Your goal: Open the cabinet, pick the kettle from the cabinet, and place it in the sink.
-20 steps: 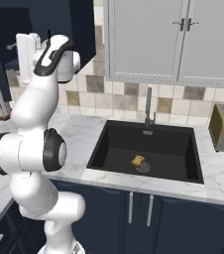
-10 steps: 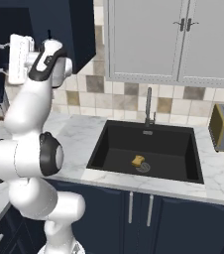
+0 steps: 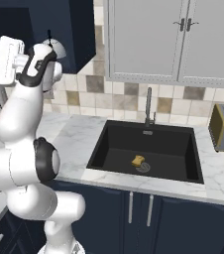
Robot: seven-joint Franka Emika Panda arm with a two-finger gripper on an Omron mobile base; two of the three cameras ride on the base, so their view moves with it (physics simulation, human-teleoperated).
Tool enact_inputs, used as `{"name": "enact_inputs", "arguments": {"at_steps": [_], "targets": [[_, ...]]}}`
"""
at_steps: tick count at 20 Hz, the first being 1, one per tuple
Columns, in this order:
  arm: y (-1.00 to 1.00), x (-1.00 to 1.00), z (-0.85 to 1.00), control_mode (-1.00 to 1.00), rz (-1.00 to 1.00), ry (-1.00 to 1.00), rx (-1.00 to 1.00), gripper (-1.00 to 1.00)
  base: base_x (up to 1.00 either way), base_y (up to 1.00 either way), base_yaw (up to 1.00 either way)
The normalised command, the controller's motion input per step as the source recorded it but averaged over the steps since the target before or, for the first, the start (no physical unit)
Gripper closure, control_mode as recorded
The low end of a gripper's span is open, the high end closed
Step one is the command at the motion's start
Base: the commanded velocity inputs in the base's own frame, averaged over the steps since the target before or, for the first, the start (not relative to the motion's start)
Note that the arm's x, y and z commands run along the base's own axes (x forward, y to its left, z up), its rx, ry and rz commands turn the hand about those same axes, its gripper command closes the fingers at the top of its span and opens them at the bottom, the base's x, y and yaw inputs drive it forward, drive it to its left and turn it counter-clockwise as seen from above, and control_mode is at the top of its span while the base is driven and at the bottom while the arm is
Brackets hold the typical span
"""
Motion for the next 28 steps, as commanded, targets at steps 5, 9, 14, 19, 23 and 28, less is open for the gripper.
{"name": "enact_inputs", "arguments": {"at_steps": [5,9,14,19,23,28], "targets": [[0.26,-0.14,0.04,-1.00,0.09,0.05,-0.11,-1.00,0.00,0.00,0.00],[0.21,-0.05,0.01,-1.00,0.08,0.00,-0.25,-1.00,0.00,0.00,0.00],[0.25,0.00,0.00,-1.00,0.02,-0.02,-0.29,-1.00,0.00,0.00,0.00],[0.34,0.00,0.00,-1.00,0.00,-0.04,-0.27,-1.00,0.00,0.00,0.00],[0.42,0.00,0.00,-1.00,0.00,-0.01,-0.20,-1.00,0.00,0.00,0.00],[0.29,0.00,0.00,-1.00,-0.01,-0.02,-0.17,-1.00,0.00,0.00,0.00]]}}
